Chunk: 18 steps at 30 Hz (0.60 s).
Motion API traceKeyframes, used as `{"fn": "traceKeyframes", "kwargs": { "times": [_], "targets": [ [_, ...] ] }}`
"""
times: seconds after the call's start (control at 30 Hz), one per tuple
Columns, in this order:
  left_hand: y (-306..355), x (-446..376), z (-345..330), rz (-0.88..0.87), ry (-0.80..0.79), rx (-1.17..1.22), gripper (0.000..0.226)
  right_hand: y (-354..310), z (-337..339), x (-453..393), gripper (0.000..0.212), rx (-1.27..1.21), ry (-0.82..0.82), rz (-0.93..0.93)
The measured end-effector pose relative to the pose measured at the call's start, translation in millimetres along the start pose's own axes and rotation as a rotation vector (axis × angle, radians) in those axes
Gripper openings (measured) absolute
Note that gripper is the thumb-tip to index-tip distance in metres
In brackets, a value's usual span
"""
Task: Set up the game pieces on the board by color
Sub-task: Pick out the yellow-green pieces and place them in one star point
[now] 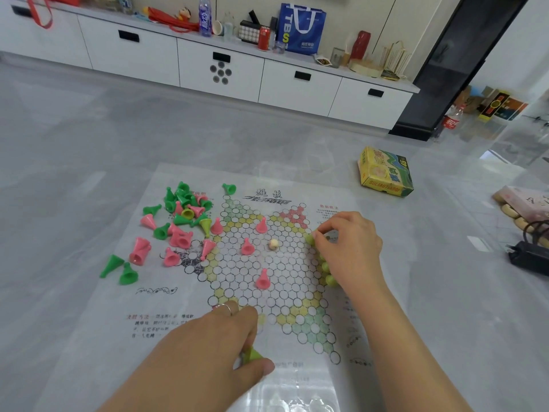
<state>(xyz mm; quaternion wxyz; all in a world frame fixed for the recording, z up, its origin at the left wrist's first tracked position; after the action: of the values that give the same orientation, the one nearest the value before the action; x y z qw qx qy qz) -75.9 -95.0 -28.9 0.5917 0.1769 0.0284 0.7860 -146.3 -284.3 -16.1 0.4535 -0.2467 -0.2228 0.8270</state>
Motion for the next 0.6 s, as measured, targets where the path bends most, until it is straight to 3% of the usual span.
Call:
{"fn": "traceKeyframes", "kwargs": {
  "times": [0.43, 0.6],
  "targets": [
    [-2, 1, 1, 0.013, 0.036, 0.014, 0.035, 3, -1, 0, 0.016, 0.042, -0.03, -0.005],
    [-12, 2, 24, 0.144, 0.235, 0.155, 0.028, -14, 22, 3, 0.014, -0.16, 0.022, 0.059]
  ]
}}
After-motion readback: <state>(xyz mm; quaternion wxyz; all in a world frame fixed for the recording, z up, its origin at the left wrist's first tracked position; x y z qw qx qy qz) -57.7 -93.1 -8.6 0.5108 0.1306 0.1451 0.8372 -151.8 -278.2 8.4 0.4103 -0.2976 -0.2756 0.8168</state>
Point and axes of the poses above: each hand's wrist, its own x-axis away from the middle knuckle, its own z-axis out of the back of the hand, y = z × x, the point moved 5 cm from there along -x, towards the middle knuckle, and after that the axes turned 12 degrees about -x, right-handed, at the moved point
